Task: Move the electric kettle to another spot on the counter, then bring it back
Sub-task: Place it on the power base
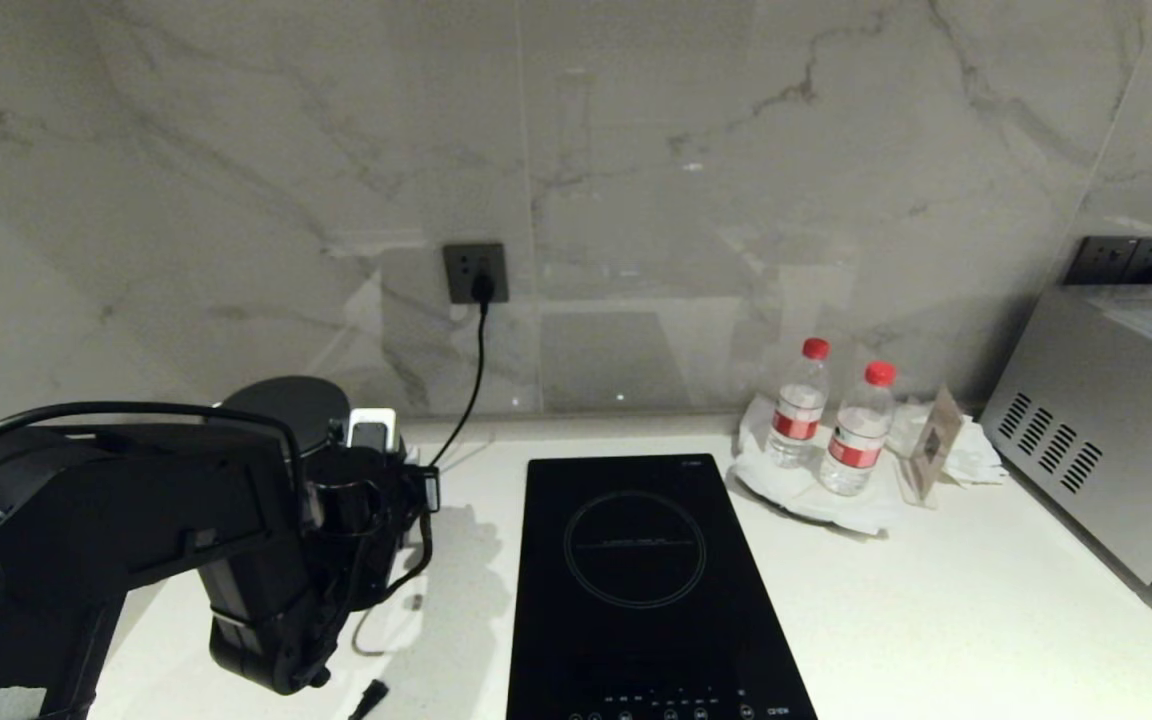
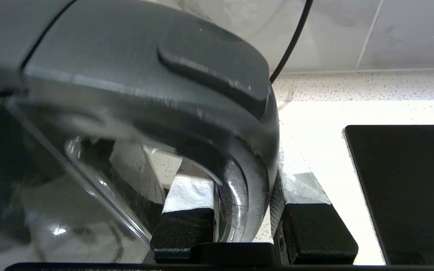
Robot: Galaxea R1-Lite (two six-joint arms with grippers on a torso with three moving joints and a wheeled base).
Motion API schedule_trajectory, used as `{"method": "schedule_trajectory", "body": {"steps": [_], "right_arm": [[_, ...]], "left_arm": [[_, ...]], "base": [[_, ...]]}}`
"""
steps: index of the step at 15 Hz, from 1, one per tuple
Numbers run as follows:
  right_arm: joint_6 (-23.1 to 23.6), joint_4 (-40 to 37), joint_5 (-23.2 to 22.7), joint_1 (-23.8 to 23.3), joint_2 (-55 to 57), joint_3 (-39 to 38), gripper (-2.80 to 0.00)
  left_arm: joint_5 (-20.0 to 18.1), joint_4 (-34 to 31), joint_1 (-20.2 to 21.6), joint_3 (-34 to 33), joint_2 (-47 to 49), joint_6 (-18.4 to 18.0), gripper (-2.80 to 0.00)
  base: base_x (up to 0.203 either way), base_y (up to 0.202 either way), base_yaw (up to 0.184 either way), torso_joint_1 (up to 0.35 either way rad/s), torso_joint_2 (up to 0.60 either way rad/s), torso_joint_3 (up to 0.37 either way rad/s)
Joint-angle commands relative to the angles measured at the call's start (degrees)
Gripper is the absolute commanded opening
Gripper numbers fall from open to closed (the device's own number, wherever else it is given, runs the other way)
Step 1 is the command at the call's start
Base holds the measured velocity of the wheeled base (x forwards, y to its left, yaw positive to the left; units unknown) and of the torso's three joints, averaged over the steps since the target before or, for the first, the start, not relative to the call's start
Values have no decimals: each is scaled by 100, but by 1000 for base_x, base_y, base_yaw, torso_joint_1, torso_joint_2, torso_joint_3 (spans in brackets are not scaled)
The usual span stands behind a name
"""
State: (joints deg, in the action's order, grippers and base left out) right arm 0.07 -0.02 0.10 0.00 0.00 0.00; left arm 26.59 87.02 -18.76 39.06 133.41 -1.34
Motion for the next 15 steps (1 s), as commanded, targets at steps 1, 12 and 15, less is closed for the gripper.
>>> {"method": "schedule_trajectory", "body": {"steps": [1,12,15], "right_arm": [[1,2,-1,0,0,0,-280],[-7,-4,-1,-7,0,0,-280],[-7,2,-1,0,0,0,-280]], "left_arm": [[12,65,-31,5,-35,2,-280],[13,65,-31,770,-19,-86,-280],[13,65,-40,809,58,-94,-280]], "base": [[0,0,0,0,0,0],[0,0,0,0,0,0],[0,0,0,0,0,0]]}}
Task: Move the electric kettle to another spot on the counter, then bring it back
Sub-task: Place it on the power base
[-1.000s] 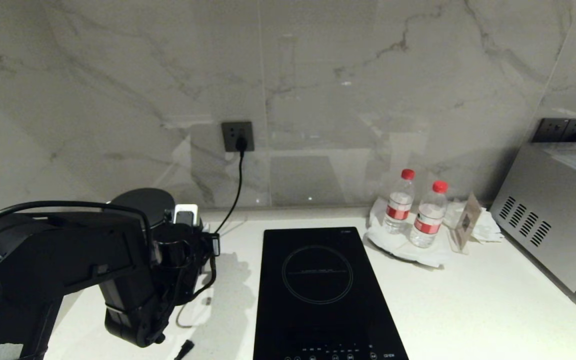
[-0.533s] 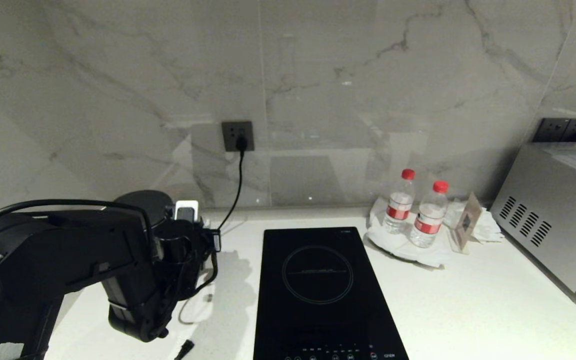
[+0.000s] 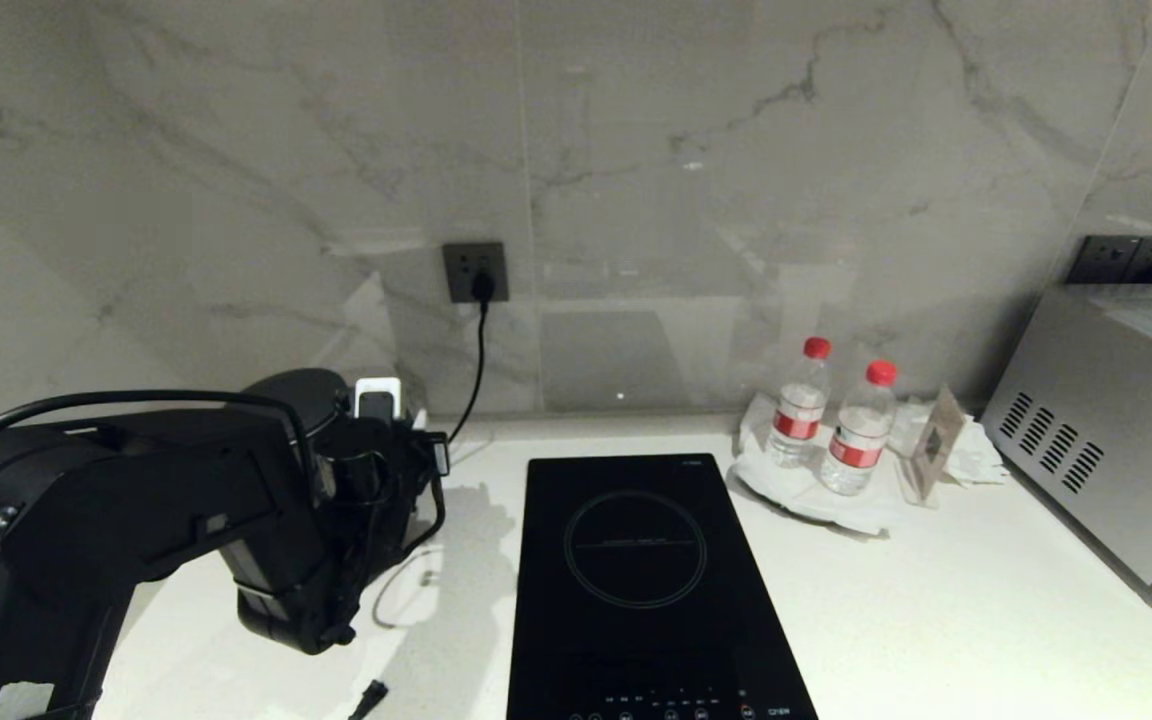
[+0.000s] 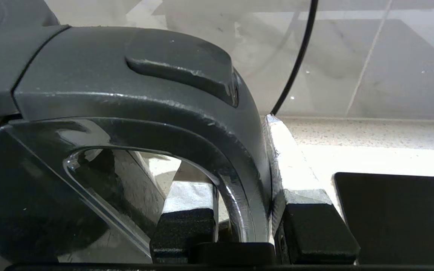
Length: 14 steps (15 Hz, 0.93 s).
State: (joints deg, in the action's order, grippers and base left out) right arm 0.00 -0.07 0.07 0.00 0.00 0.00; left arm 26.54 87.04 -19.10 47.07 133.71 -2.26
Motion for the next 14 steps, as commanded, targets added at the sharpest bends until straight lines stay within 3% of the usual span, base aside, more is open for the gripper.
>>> {"method": "schedule_trajectory", "body": {"steps": [1,8,14], "right_arm": [[0,7,1,0,3,0,-280],[0,7,1,0,1,0,-280],[0,7,1,-9,0,0,-280]], "left_arm": [[18,62,7,-23,53,-3,-280],[-44,62,117,-479,120,6,-280],[-44,62,-36,-558,67,15,-280]], "base": [[0,0,0,0,0,0],[0,0,0,0,0,0],[0,0,0,0,0,0]]}}
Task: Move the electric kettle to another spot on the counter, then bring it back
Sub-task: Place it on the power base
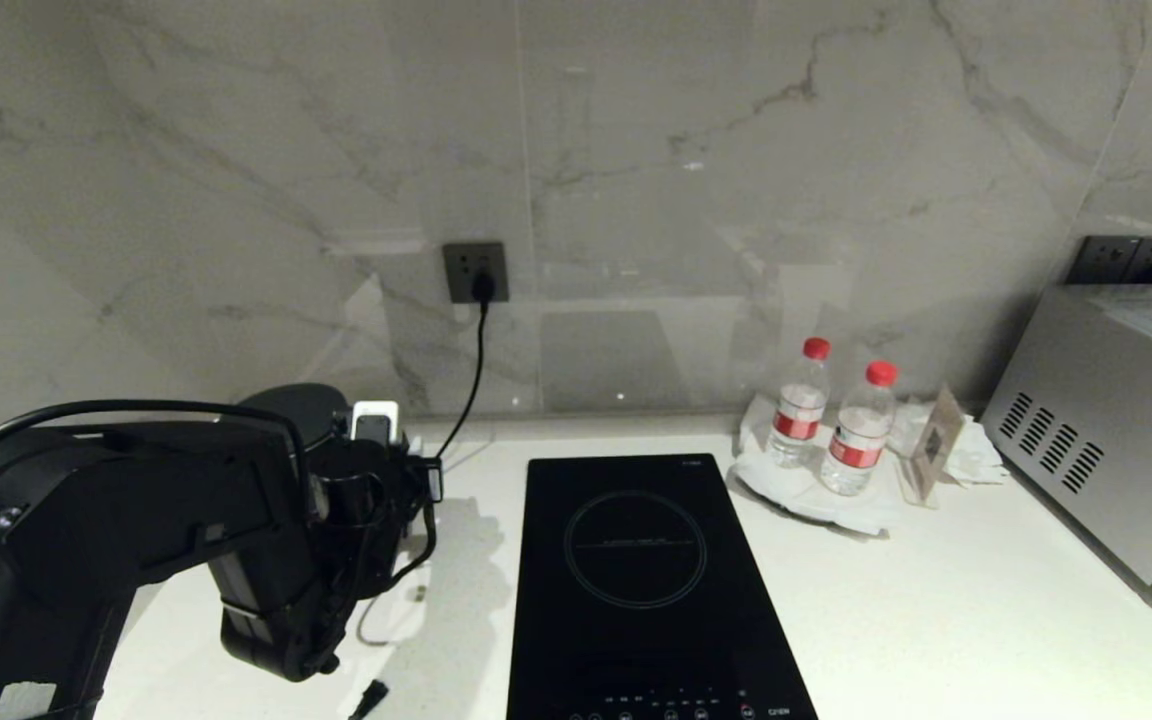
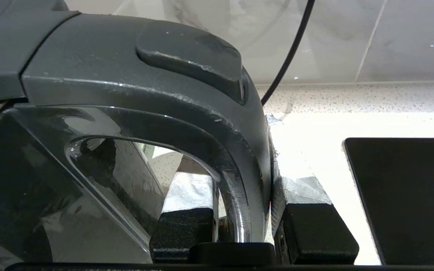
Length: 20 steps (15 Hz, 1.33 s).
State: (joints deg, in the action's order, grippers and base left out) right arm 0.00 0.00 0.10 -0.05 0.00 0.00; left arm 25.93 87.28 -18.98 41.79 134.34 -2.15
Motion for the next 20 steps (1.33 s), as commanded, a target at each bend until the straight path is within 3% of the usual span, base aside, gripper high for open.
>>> {"method": "schedule_trajectory", "body": {"steps": [1,9,10,11,16,20], "right_arm": [[0,-1,-1,5,1,0,-280],[1,-1,-1,4,0,0,-280],[0,-1,-1,5,0,0,-280],[0,-1,-1,-4,0,0,-280],[5,-9,-1,5,0,0,-280],[0,0,-1,5,0,0,-280]], "left_arm": [[17,38,-62,-81,-5,4,-280],[51,38,-62,-44,-43,-13,-280],[61,38,-62,-39,-57,-22,-237],[59,38,-61,-39,-75,-29,0],[46,38,-83,-96,-178,-172,0],[6,38,-173,-618,-389,-120,0]], "base": [[0,0,0,0,0,0],[0,0,0,0,0,0],[0,0,0,0,0,0],[0,0,0,0,0,0],[0,0,0,0,0,0],[0,0,0,0,0,0]]}}
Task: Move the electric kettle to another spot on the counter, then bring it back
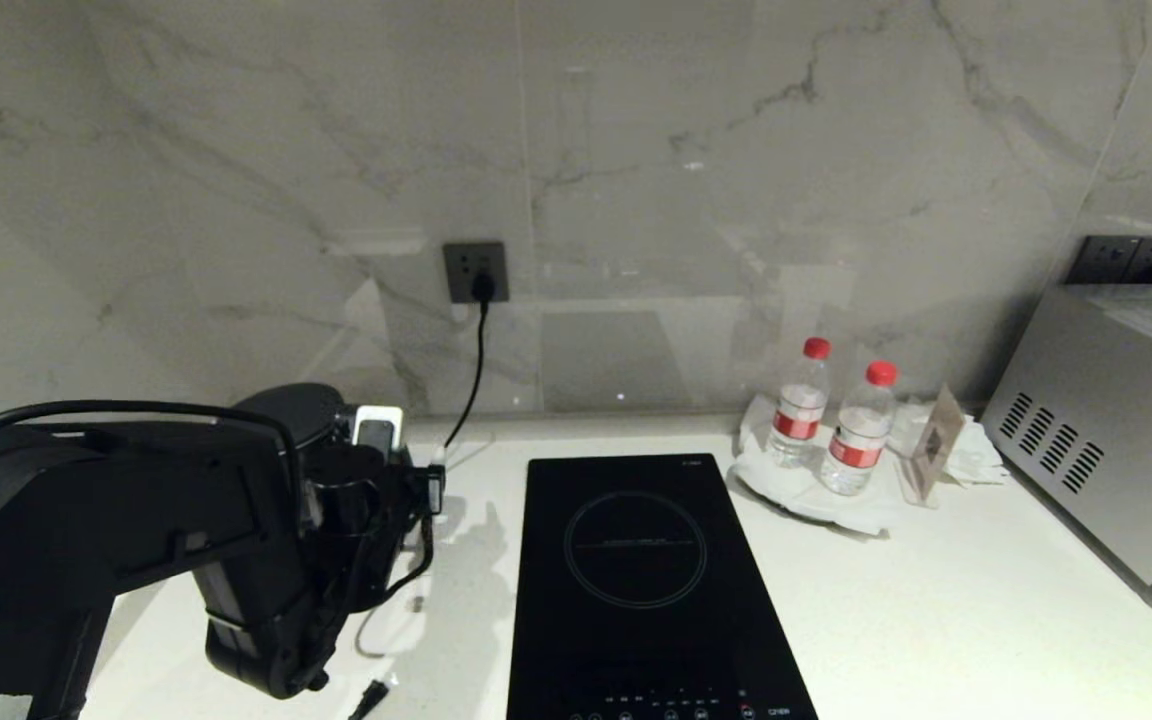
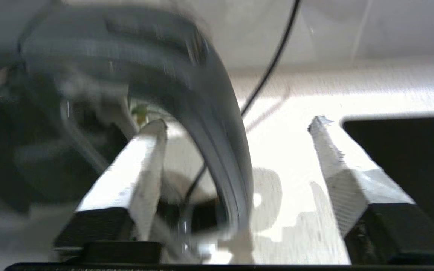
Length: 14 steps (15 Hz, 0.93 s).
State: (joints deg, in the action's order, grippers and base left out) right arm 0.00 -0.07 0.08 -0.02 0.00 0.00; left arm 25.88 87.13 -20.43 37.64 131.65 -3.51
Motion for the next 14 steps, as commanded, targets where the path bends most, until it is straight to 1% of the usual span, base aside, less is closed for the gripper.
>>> {"method": "schedule_trajectory", "body": {"steps": [1,5,7,13,14], "right_arm": [[0,1,1,2,1,0,-280],[0,-1,1,2,9,0,-280],[0,7,1,2,7,0,-280],[0,-1,1,2,0,0,-280],[0,1,1,2,1,0,-280]], "left_arm": [[6,54,-49,-313,-148,38,0],[-22,54,-60,-825,-207,84,0],[-131,54,-68,-1151,-341,206,0],[-375,54,-163,-2259,-1311,401,0],[-384,54,-170,-2373,-1425,470,-32]], "base": [[0,0,0,0,0,0],[0,0,0,0,0,0],[0,0,0,0,0,0],[0,0,0,0,0,0],[0,0,0,0,0,0]]}}
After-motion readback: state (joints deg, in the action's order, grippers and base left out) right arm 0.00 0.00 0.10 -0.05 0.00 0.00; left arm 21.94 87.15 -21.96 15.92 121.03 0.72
